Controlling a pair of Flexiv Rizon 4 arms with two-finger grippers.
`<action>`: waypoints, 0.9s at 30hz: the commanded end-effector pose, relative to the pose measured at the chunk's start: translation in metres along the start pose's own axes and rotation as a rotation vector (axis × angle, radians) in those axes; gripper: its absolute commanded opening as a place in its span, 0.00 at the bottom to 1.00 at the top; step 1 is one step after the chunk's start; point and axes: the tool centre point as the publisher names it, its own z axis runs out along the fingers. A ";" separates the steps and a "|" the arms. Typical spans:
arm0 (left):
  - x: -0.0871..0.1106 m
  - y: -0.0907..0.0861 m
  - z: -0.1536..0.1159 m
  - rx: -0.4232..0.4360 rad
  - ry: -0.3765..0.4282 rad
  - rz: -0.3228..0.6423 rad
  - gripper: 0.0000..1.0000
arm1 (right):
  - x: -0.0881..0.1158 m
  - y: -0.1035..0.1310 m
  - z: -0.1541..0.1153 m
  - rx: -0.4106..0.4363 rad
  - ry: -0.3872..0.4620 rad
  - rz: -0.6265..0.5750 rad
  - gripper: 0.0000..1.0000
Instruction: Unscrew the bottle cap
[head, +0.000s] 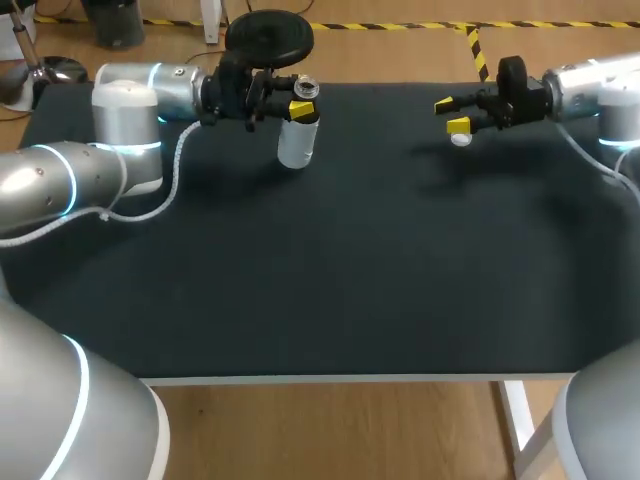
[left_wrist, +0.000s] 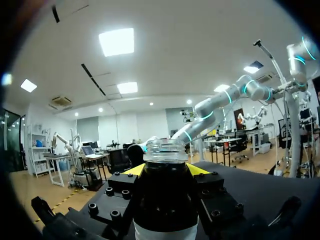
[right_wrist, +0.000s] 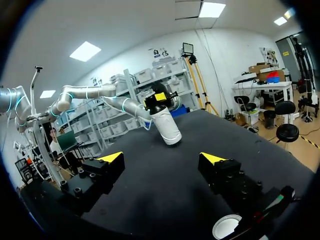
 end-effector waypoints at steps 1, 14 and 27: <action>-0.003 0.012 -0.005 0.048 0.012 0.009 0.00 | -0.003 0.005 -0.002 0.009 0.040 -0.004 1.00; 0.001 0.009 -0.019 0.150 -0.081 0.029 0.00 | -0.001 0.004 0.007 0.021 0.063 -0.008 1.00; -0.009 0.003 -0.021 0.136 -0.078 -0.010 0.62 | -0.005 -0.001 0.015 0.017 0.076 0.002 1.00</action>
